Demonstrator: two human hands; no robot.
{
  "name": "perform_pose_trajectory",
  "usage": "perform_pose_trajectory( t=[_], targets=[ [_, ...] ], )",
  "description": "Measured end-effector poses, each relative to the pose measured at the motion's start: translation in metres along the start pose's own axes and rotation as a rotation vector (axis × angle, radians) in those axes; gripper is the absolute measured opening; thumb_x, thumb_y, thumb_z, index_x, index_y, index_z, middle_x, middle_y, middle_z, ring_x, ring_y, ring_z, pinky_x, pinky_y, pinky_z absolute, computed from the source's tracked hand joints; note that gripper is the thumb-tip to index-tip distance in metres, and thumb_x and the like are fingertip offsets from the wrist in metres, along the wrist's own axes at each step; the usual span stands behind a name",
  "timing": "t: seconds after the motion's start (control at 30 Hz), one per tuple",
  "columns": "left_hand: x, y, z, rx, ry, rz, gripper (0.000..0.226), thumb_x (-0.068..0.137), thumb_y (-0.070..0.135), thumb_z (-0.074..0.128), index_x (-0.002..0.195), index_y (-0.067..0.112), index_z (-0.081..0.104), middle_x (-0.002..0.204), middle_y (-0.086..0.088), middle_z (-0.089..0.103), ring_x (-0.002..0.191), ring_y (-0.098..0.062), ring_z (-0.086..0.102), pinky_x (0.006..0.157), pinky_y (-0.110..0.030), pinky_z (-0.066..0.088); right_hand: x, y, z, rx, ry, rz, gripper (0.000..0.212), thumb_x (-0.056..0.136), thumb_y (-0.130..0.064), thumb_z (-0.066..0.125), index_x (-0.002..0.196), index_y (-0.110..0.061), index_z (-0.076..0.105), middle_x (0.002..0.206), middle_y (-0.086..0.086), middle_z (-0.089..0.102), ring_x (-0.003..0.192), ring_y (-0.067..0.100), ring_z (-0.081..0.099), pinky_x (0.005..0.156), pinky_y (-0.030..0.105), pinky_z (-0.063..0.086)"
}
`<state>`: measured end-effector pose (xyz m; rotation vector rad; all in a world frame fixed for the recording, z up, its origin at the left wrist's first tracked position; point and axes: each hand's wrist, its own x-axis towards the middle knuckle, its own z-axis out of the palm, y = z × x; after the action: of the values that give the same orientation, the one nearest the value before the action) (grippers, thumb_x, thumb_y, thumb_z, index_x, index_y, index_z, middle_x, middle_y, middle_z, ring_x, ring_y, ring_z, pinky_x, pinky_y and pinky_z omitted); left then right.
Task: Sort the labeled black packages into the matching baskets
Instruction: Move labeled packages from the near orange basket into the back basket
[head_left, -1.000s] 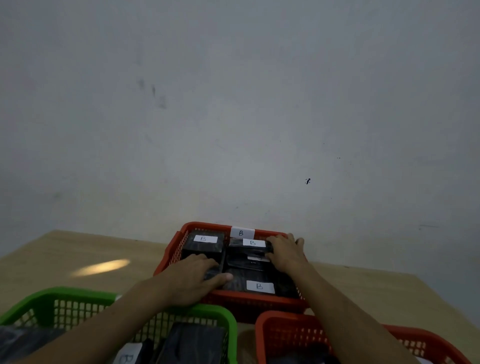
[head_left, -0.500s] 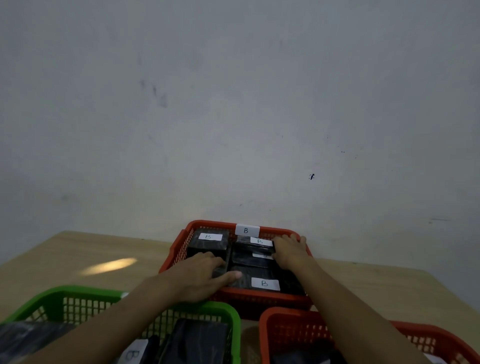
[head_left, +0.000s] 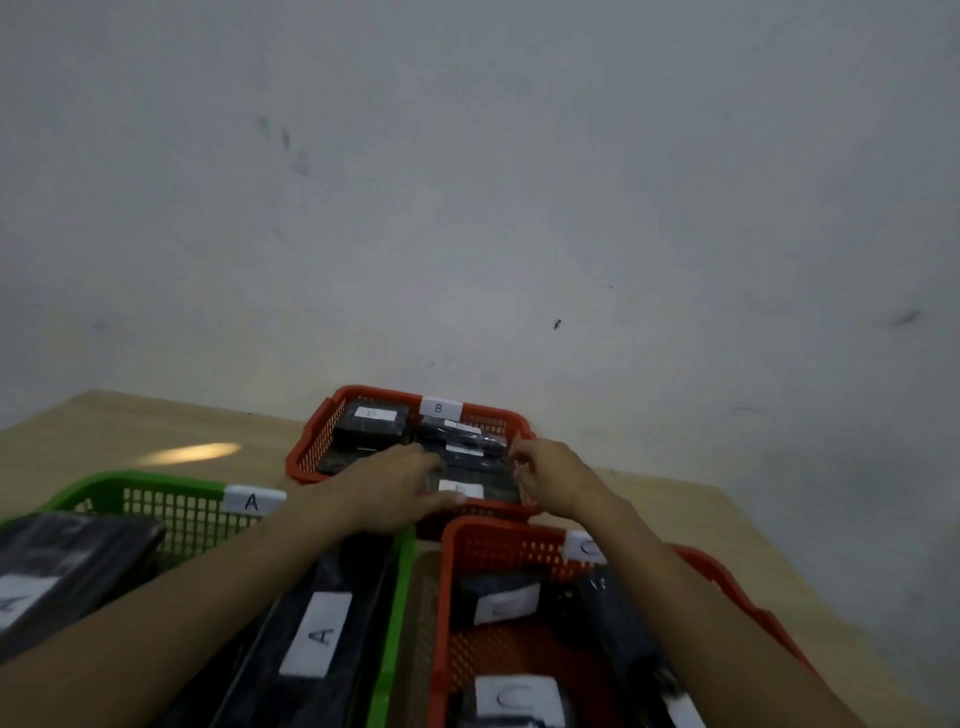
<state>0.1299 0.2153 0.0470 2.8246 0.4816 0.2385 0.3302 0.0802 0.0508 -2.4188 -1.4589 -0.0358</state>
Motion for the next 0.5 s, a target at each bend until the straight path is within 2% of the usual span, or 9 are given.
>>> perform_pose_trajectory(
  t=[0.1,0.2,0.23,0.33,0.43,0.5],
  targets=[
    [-0.027,0.033,-0.001,-0.01,0.003,0.053,0.057,0.088,0.066,0.049,0.127,0.025,0.054,0.118,0.004,0.054,0.111,-0.014,0.053,0.094,-0.038,0.048,-0.057,-0.008,-0.008,0.041,0.037,-0.033,0.024,0.094,-0.016,0.054,0.112,-0.015,0.069,0.115,0.007,0.069,0.104,0.025,0.063,0.086,0.038,0.052],
    [-0.057,0.063,0.003,-0.042,0.029,0.104,0.046,0.09,0.055,0.056,0.127,0.026,0.055,0.114,0.009,0.054,0.11,-0.011,0.054,0.095,-0.032,0.048,-0.115,-0.009,-0.009,0.098,0.082,-0.038,0.026,0.097,-0.016,0.052,0.114,-0.025,0.069,0.11,-0.01,0.065,0.099,0.008,0.06,0.073,0.015,0.043],
    [-0.067,0.071,0.005,-0.057,0.05,0.116,0.045,0.091,0.05,0.058,0.129,0.027,0.054,0.115,0.011,0.054,0.113,-0.01,0.053,0.096,-0.03,0.047,-0.134,-0.007,-0.007,0.11,0.096,-0.027,0.028,0.097,-0.013,0.05,0.113,-0.027,0.069,0.109,-0.014,0.064,0.095,0.004,0.059,0.07,0.013,0.042],
    [-0.096,0.088,0.017,-0.07,0.087,0.133,0.049,0.091,0.049,0.058,0.135,0.029,0.051,0.128,0.012,0.053,0.118,-0.006,0.05,0.1,-0.031,0.046,-0.185,0.002,0.001,0.111,0.128,0.014,0.03,0.099,-0.012,0.048,0.113,-0.027,0.07,0.113,-0.009,0.068,0.093,0.005,0.061,0.075,0.018,0.049],
    [-0.121,0.101,0.034,-0.093,0.102,0.166,0.046,0.091,0.051,0.057,0.132,0.031,0.054,0.127,0.011,0.056,0.115,-0.005,0.05,0.097,-0.029,0.047,-0.226,0.007,0.008,0.112,0.199,0.072,0.022,0.099,-0.022,0.055,0.116,-0.024,0.069,0.111,-0.006,0.069,0.095,0.005,0.059,0.078,0.02,0.046],
    [-0.131,0.111,0.045,-0.098,0.13,0.177,0.045,0.091,0.05,0.058,0.131,0.031,0.055,0.126,0.012,0.057,0.115,-0.006,0.05,0.099,-0.027,0.044,-0.242,0.002,0.009,0.087,0.247,0.064,0.018,0.097,-0.025,0.058,0.11,-0.023,0.07,0.105,-0.006,0.069,0.092,0.006,0.06,0.076,0.022,0.046]
  ],
)
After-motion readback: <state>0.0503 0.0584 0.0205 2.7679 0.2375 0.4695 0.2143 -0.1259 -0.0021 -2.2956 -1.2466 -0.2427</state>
